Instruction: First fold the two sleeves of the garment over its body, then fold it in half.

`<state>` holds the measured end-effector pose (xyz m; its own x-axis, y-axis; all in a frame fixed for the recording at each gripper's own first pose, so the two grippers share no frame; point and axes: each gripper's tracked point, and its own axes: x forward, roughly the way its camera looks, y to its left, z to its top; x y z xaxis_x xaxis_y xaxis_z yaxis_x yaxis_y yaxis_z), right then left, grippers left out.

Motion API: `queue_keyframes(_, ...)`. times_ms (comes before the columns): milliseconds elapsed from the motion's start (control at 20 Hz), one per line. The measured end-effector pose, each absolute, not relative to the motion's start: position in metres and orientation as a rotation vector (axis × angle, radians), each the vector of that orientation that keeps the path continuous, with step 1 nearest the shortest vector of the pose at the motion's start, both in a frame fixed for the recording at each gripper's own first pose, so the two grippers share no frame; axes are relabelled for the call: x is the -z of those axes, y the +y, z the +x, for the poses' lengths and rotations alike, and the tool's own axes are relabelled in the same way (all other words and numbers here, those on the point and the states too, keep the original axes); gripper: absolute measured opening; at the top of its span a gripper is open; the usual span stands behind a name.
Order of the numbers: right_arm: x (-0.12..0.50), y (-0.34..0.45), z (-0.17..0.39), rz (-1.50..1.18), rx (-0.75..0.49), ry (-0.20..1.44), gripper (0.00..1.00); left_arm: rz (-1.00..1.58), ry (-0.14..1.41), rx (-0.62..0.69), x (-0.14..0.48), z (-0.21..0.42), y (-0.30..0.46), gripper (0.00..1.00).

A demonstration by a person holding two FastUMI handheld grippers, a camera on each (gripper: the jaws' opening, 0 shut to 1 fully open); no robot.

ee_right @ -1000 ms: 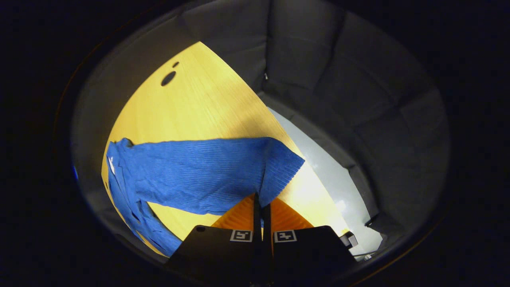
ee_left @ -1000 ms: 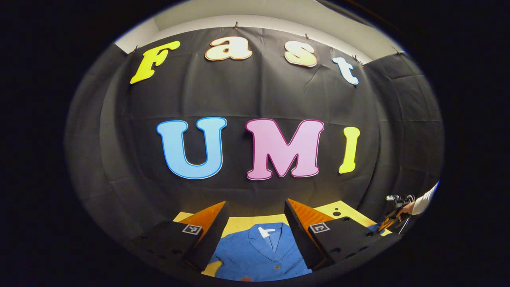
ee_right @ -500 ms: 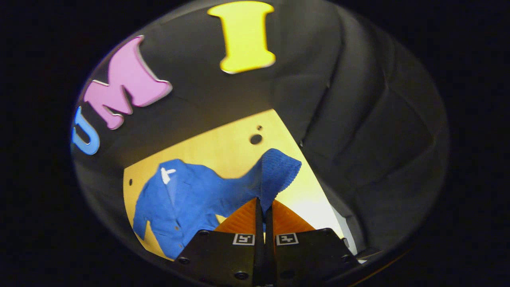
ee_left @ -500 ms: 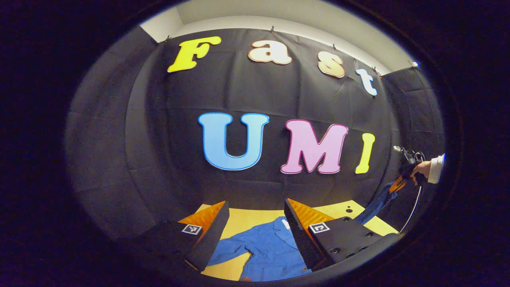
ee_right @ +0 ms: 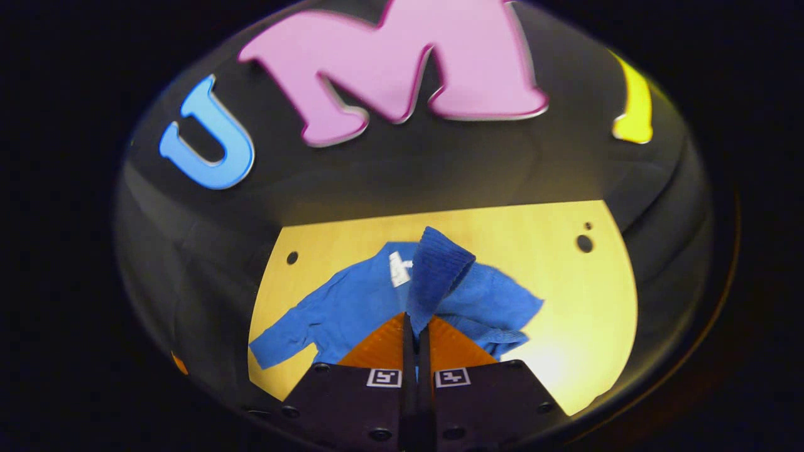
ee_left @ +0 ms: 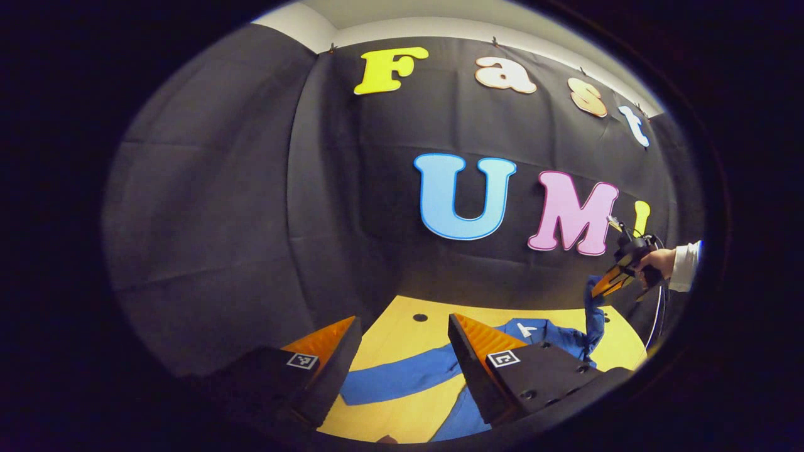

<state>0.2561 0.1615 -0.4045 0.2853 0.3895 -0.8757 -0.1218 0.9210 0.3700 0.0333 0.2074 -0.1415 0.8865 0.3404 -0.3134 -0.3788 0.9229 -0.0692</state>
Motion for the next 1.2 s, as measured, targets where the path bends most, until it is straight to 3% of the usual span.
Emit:
queue_keyframes(100,0.447,0.207,0.237,0.245,-0.39,1.288,0.05,-0.124,0.32,-0.426,0.151,0.011,0.219,0.8)
queue_keyframes(150,0.466,0.233,0.229,0.264,-0.418,1.312,0.23,-0.118,0.336,-0.448,0.158,0.004,0.224,0.8)
queue_keyframes(200,0.482,0.259,0.22,0.292,-0.441,1.338,0.05,-0.113,0.355,-0.474,0.164,-0.004,0.228,0.8)
queue_keyframes(350,0.528,0.315,0.203,0.404,-0.438,1.401,0.06,-0.147,0.405,-0.524,0.197,-0.021,0.236,0.8)
queue_keyframes(400,0.539,0.326,0.199,0.428,-0.433,1.416,0.22,-0.175,0.44,-0.537,0.209,-0.024,0.236,0.8)
queue_keyframes(450,0.548,0.336,0.194,0.444,-0.427,1.436,0.05,-0.203,0.485,-0.549,0.221,-0.029,0.235,0.81)
queue_keyframes(550,0.565,0.341,0.18,0.417,-0.39,1.472,0.1,-0.253,0.605,-0.572,0.239,-0.049,0.229,0.82)
queue_keyframes(600,0.57,0.349,0.178,0.433,-0.396,1.477,0.41,-0.255,0.609,-0.589,0.244,-0.052,0.231,0.83)
queue_keyframes(700,0.554,0.374,0.168,0.543,-0.455,1.496,0.55,-0.252,0.58,-0.6,0.24,-0.052,0.23,0.83)
queue_keyframes(750,0.547,0.386,0.167,0.603,-0.477,1.498,0.56,-0.255,0.577,-0.599,0.24,-0.054,0.229,0.82)
queue_keyframes(900,0.528,0.39,0.179,0.654,-0.492,1.452,0.96,-0.263,0.589,-0.595,0.25,-0.052,0.229,0.82)
queue_keyframes(1200,0.467,0.336,0.182,0.566,-0.618,1.367,0.96,-0.387,0.682,-0.501,0.299,-0.007,0.235,0.82)
